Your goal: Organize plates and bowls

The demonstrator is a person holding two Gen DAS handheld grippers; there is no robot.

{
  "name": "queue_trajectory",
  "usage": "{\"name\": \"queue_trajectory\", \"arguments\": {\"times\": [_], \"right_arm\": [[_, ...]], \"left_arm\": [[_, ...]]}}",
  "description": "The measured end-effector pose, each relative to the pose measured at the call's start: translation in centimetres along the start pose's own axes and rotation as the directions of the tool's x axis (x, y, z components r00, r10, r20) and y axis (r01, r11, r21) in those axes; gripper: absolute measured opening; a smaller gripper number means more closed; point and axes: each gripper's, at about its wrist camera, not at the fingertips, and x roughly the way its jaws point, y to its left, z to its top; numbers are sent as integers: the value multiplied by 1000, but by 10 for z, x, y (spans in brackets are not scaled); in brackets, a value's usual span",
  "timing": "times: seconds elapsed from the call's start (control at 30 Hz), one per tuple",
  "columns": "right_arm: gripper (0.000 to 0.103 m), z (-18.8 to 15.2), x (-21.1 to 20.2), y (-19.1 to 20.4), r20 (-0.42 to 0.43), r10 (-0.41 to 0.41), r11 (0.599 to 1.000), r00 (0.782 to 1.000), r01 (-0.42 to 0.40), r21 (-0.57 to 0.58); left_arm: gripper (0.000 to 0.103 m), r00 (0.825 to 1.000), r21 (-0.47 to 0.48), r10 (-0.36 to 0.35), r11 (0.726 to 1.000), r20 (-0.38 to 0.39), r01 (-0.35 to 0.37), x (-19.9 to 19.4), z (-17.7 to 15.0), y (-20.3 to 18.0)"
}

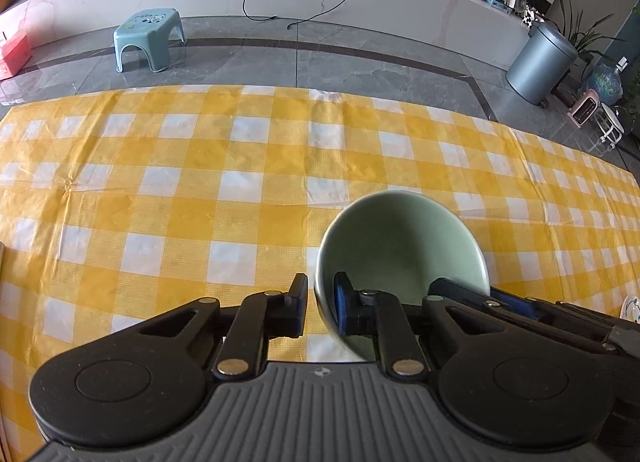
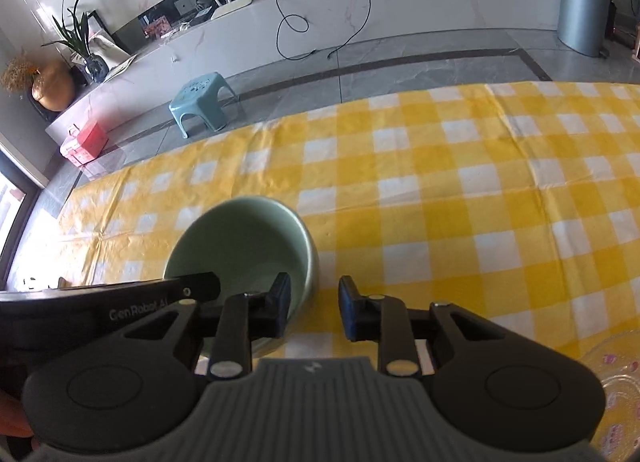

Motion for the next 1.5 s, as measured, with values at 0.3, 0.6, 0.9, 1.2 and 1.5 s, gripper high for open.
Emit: {"name": "queue_trajectory", "arguments": {"times": [0.3,0.6,0.9,1.2,1.5], "right_arm": [[15,3,16,-1,-35,26,999,999,-25,42],[11,-6,9,-13,-55,43,991,998,-36,127],[11,-19,-35,-19,-47,57,990,997,-50,131],[11,-56,-101,-32,-46,82,987,996,-75,139],[11,-91,-170,-28,-11,104,990,995,-102,101]], "left_arm": [[14,1000,-8,-7,1000,5,7,7,1,-2],[9,1000,23,-5,1000,24,5,-9,-7,-12],[9,999,34,-7,999,33,6,-42,-23,-33],[9,1000,61,15,998,16,-16,-91,-60,-66],[9,998,70,19,997,63,-23,-146,-99,-78]]}}
